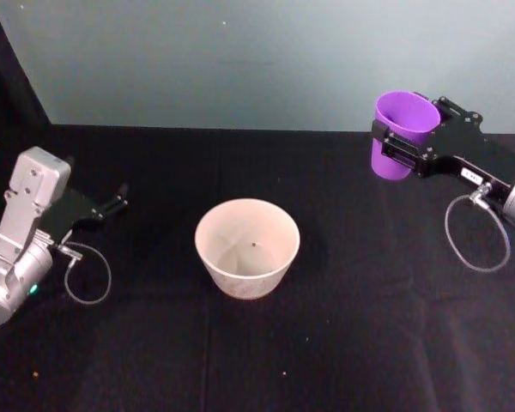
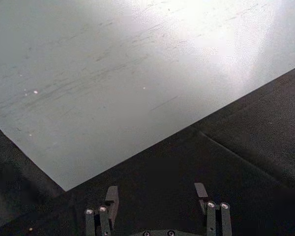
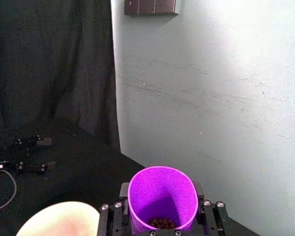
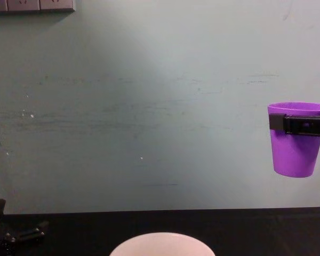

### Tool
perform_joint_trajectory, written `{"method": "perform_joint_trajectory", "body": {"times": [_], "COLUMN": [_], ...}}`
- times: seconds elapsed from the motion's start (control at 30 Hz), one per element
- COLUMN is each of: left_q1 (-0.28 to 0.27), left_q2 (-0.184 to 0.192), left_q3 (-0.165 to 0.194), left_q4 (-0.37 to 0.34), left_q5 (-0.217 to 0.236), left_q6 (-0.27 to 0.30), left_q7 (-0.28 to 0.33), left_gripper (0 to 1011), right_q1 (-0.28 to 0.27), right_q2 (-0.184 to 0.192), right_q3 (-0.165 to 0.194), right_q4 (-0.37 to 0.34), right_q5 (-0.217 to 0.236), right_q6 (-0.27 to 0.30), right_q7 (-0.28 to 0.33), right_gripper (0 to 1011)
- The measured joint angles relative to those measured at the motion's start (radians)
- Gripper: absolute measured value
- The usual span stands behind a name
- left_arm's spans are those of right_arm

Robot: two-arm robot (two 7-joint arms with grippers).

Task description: Pick up the cup and pour the mung beans from the cup into the bowl.

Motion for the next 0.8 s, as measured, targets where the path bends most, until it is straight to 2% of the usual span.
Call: {"method": "perform_joint_trajectory", "body": {"times": [0.8], "left_q1": [0.0], "left_q2": [0.0], "left_q3": [0.0], "left_q4": [0.0], "left_q5": [0.0], "left_q6": [0.0], "left_q7": [0.0], "left_gripper": [1000], "right_q1": [0.0], "right_q2": [0.0], "right_q3": [0.0], "right_q4": [0.0], "right_q5": [0.0], "right_q6": [0.0], "right_q7": [0.0], "right_gripper": [742]}}
